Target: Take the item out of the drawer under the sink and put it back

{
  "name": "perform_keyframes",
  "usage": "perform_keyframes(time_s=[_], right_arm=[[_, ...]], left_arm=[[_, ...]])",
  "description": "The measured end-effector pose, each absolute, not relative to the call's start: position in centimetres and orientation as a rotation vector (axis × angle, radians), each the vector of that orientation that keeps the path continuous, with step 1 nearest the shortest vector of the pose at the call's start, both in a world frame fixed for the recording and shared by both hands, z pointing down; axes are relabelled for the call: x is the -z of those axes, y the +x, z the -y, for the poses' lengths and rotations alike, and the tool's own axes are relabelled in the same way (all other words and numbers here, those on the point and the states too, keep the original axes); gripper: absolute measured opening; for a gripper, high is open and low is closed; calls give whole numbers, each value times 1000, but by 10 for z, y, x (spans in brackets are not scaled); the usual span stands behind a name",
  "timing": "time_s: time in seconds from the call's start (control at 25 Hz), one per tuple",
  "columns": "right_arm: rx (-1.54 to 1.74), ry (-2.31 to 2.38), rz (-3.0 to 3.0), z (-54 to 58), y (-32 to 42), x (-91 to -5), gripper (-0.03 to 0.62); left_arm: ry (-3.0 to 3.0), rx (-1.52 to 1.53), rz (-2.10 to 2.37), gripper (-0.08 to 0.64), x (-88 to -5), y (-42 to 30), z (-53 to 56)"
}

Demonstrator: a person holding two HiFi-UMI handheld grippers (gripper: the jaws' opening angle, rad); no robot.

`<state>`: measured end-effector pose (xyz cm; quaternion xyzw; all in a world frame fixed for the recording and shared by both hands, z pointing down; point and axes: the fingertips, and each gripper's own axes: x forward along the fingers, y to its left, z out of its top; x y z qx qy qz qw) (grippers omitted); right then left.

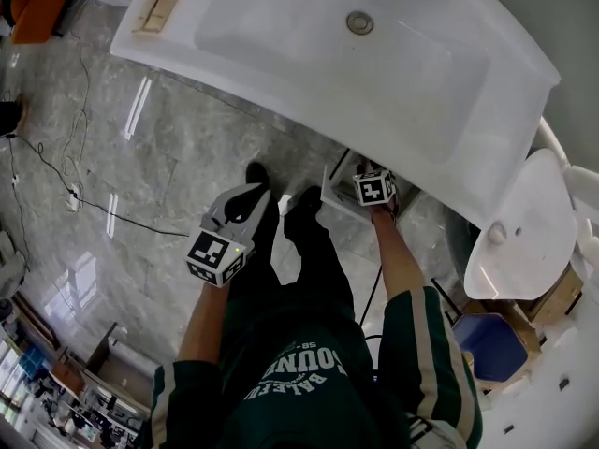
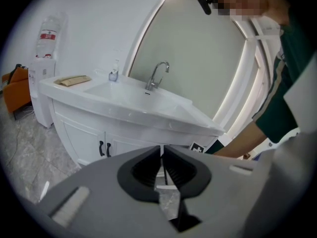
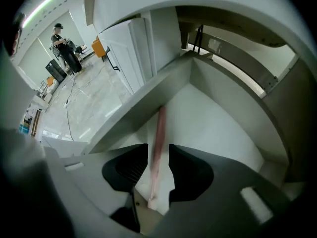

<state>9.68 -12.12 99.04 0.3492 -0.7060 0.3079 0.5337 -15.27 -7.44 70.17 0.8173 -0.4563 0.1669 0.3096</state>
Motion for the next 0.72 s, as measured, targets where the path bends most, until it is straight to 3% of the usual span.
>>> perform_keyframes(time_s=[0.2, 0.28, 0.72], right_arm=[[-667, 832, 1640, 121, 104, -996, 109], [-666, 808, 1614, 116, 108, -998, 53], [-691, 847, 1593, 120, 116, -982, 51]], left_arm=[[2139, -435, 1215, 72, -704, -156, 75], [2137, -433, 1218, 72, -703, -157, 76], [2156, -418, 1209, 72, -690, -156, 79]])
